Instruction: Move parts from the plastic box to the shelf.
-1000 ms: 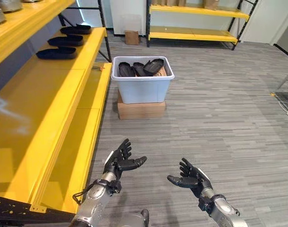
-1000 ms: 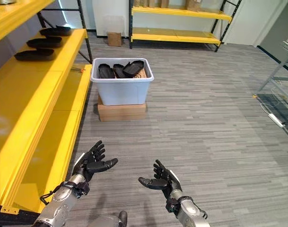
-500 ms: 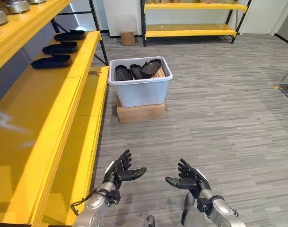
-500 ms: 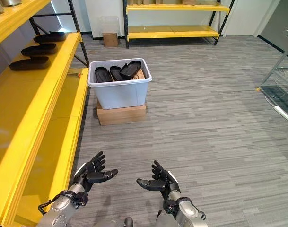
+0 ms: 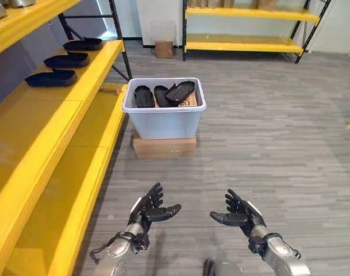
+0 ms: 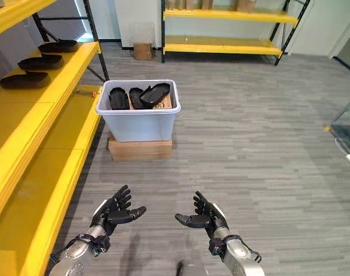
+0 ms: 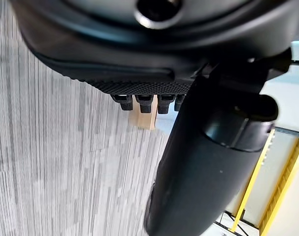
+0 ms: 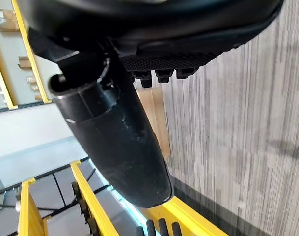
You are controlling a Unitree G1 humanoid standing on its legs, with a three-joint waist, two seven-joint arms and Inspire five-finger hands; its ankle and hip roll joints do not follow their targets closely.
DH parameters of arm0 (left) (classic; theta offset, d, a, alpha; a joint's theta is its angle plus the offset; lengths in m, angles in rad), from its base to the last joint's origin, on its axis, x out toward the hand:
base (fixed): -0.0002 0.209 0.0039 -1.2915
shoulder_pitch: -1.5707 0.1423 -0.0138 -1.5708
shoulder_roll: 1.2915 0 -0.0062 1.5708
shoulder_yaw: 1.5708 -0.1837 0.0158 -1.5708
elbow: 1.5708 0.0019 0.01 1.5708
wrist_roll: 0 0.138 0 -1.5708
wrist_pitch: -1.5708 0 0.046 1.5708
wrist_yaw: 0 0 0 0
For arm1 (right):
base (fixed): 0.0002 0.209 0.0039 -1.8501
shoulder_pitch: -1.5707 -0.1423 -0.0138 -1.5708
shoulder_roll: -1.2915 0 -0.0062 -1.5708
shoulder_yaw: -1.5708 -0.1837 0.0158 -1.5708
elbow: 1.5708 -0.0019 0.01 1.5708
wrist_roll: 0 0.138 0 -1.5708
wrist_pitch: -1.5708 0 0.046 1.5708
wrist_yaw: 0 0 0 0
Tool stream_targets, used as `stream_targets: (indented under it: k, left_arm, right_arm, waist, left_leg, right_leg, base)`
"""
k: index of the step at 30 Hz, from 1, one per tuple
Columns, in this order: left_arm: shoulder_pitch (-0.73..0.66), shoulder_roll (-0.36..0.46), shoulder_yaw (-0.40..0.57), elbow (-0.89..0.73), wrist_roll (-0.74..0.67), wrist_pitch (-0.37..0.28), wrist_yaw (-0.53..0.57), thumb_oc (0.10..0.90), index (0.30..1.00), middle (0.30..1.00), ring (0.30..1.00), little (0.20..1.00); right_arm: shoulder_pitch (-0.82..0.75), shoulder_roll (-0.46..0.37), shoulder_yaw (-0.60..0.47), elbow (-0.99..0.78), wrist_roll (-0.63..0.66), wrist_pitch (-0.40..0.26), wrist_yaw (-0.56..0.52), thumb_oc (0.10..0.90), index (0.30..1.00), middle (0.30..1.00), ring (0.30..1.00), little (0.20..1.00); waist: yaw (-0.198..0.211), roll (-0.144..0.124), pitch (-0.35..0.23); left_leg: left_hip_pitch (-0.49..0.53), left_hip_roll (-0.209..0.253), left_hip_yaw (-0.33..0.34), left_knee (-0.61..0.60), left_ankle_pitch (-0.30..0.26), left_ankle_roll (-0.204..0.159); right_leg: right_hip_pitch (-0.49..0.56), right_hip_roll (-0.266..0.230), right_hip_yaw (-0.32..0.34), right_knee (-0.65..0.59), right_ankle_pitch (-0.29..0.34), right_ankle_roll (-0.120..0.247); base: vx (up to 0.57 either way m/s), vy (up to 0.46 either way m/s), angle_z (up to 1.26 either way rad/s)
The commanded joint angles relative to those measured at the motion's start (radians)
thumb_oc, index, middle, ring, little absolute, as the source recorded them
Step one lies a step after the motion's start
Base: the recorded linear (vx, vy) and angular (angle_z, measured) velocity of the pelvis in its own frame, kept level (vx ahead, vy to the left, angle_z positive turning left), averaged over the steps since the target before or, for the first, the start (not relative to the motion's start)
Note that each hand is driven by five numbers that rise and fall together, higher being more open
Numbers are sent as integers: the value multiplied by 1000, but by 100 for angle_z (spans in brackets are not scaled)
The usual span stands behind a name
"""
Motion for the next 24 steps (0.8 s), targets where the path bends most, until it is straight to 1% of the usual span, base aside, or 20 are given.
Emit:
stream_targets:
  k: [1,2,3,4,5,6,7,8,9,10,11,14,15,16,18,19,20,22,23,24]
  left_arm:
    - [-53,4,21,-117,-33,-75,-9,900,1000,1000,1000,1000]
    - [-53,4,20,-117,-33,-75,-9,900,1000,1000,1000,1000]
    - [-51,4,15,-115,-29,-75,-1,900,1000,1000,1000,1000]
    - [-52,5,9,-124,-31,-78,2,900,1000,1000,1000,1000]
    - [-52,7,5,-121,-29,-80,1,900,1000,1000,1000,1000]
    - [-52,7,5,-121,-29,-80,1,900,1000,1000,1000,1000]
    - [-51,9,3,-117,-31,-86,2,900,1000,1000,1000,1000]
    - [-51,9,3,-117,-32,-86,2,900,1000,1000,1000,1000]
    - [-51,11,3,-112,-21,-89,2,900,1000,1000,1000,1000]
    - [-51,11,3,-112,-21,-90,2,900,1000,1000,1000,1000]
    - [-48,17,13,-113,-16,-89,-3,900,1000,1000,1000,1000]
    - [-58,29,22,-113,-17,-90,-12,900,1000,1000,1000,1000]
    - [-62,34,19,-118,-14,-89,-14,900,1000,1000,1000,1000]
    - [-62,39,18,-120,-15,-88,-14,900,1000,1000,1000,1000]
    - [-65,48,19,-124,-11,-90,-14,900,1000,1000,1000,1000]
    - [-64,49,19,-125,-11,-90,-14,900,1000,1000,1000,1000]
    - [-62,52,17,-132,-4,-87,-15,900,1000,1000,1000,1000]
    - [-63,54,13,-132,7,-86,-9,900,1000,1000,1000,1000]
    - [-63,54,13,-132,7,-86,-9,900,1000,1000,1000,1000]
    - [-59,51,13,-131,7,-84,-4,900,1000,1000,1000,1000]
  right_arm:
    - [-26,-19,-22,-100,48,-95,7,900,1000,1000,1000,1000]
    - [-27,-19,-23,-99,48,-95,7,900,1000,1000,1000,1000]
    - [-25,-22,-19,-96,46,-95,-1,900,1000,1000,1000,1000]
    - [-21,-26,-26,-101,49,-97,-9,900,1000,1000,1000,1000]
    - [-18,-24,-29,-99,50,-102,-10,900,1000,1000,1000,1000]
    - [-18,-24,-29,-99,50,-102,-10,900,1000,1000,1000,1000]
    - [-20,-21,-31,-99,45,-112,-13,900,1000,1000,1000,1000]
    - [-20,-21,-32,-99,45,-112,-13,900,1000,1000,1000,1000]
    - [-11,-15,-32,-97,39,-107,-8,900,1000,1000,1000,1000]
    - [-11,-15,-32,-97,39,-107,-8,900,1000,1000,1000,1000]
    - [-5,-5,-37,-93,34,-98,2,900,1000,1000,1000,1000]
    - [5,16,-54,-95,33,-87,14,900,1000,1000,1000,1000]
    - [7,20,-58,-91,30,-85,18,900,1000,1000,1000,1000]
    - [14,26,-65,-98,29,-83,20,900,1000,1000,1000,1000]
    - [15,30,-67,-100,30,-81,23,900,1000,1000,1000,1000]
    - [15,31,-67,-100,30,-81,23,900,1000,1000,1000,1000]
    - [21,42,-69,-98,28,-80,22,900,1000,1000,1000,1000]
    - [17,51,-60,-100,26,-82,24,900,1000,1000,1000,1000]
    - [16,51,-60,-100,26,-82,24,900,1000,1000,1000,1000]
    - [17,53,-53,-110,24,-87,25,900,1000,1000,1000,1000]
  waist:
    - [32,-18,64]
    - [30,-19,61]
    - [40,-22,76]
    - [46,-15,85]
    - [50,-11,86]
    - [48,-14,84]
    - [60,12,80]
    - [60,11,80]
    - [62,20,72]
    - [61,18,73]
    - [68,6,71]
    - [67,-9,48]
    - [68,-15,38]
    - [68,-22,26]
    - [70,-24,10]
    - [70,-25,10]
    - [72,-29,4]
    - [67,-18,6]
    - [67,-19,3]
    - [48,10,16]
  left_leg:
    - [-27,-1,-21,176,336,13]
    - [-32,-3,-23,176,338,13]
    - [-88,-14,0,204,303,21]
    - [-175,23,28,39,262,16]
    - [-197,41,39,-35,254,7]
    - [-197,38,40,-41,260,7]
    - [-158,111,72,-486,312,-12]
    - [-154,111,74,-496,318,-12]
    - [-143,145,72,-612,383,-39]
    - [-140,143,72,-615,385,-39]
    - [-125,106,30,-534,305,-38]
    - [-124,63,65,-469,211,-22]
    - [-128,51,77,-443,182,-16]
    - [-136,32,90,-406,151,-7]
    - [-133,13,104,-378,115,5]
    - [-134,13,104,-376,113,6]
    - [-128,-15,113,-342,69,31]
    - [-103,-57,122,-350,46,77]
    - [-105,-58,123,-355,50,77]
    - [-50,-86,134,-388,41,111]
  right_leg:
    - [51,-42,51,-120,116,44]
    - [49,-44,49,-123,118,44]
    - [70,-40,47,-132,109,43]
    - [121,-45,40,-166,97,61]
    - [141,-44,39,-173,83,67]
    - [140,-47,38,-176,86,67]
    - [182,-40,45,-178,55,95]
    - [182,-40,46,-181,58,95]
    - [212,-51,41,-172,37,114]
    - [214,-53,40,-172,36,114]
    - [235,-91,56,-154,32,135]
    - [279,-141,56,-174,51,167]
    - [293,-161,60,-190,69,177]
    - [314,-187,67,-208,103,193]
    - [318,-212,73,-211,134,201]
    - [318,-212,73,-211,134,202]
    - [308,-241,85,-171,198,214]
    - [240,-253,121,-16,325,202]
    - [236,-254,122,-18,327,202]
    - [162,-259,124,118,394,194]
  base:
    - [0,-180,-45]
    - [73,-137,-16]
    - [222,-49,-12]
    - [327,-21,12]
    - [256,23,28]
    - [407,223,26]
    - [304,193,9]
    - [532,334,-3]
    - [227,136,-21]
    - [402,265,-21]
    - [292,205,-16]
    - [363,246,-24]
    - [374,266,-18]
    - [329,241,-11]
    - [256,206,-25]
    - [285,265,-6]
    - [234,277,15]
    - [204,310,14]
    - [202,386,6]
    - [144,268,17]
